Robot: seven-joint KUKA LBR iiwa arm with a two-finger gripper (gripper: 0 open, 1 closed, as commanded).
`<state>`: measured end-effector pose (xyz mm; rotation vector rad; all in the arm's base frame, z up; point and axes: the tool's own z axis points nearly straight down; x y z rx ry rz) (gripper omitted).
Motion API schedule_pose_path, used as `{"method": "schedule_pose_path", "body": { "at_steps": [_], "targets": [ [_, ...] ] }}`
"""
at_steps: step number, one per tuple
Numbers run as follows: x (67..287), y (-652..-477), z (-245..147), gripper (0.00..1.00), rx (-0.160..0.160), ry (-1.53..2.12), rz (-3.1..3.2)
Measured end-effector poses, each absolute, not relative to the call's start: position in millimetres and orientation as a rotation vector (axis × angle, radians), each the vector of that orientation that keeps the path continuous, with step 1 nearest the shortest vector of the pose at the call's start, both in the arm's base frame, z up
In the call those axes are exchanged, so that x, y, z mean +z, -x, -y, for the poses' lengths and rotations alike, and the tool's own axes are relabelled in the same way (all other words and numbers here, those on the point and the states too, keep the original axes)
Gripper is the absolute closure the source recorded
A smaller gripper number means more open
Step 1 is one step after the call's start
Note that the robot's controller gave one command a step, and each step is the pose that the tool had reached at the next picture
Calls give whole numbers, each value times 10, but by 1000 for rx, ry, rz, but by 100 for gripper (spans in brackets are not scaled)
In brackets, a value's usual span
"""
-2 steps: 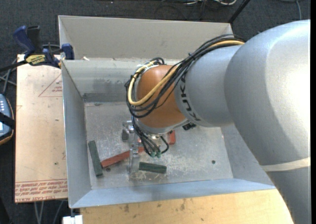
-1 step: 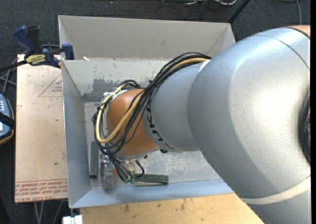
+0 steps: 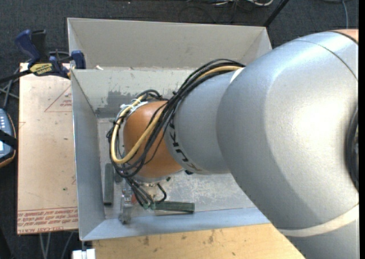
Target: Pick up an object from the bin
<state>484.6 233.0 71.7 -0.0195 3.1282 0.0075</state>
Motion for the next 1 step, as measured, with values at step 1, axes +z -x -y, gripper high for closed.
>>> {"method": "schedule_pose_path", "body": {
  "at_steps": [1],
  "targets": [
    [699, -4810, -2329, 100, 3, 22, -3141]
  ]
}}
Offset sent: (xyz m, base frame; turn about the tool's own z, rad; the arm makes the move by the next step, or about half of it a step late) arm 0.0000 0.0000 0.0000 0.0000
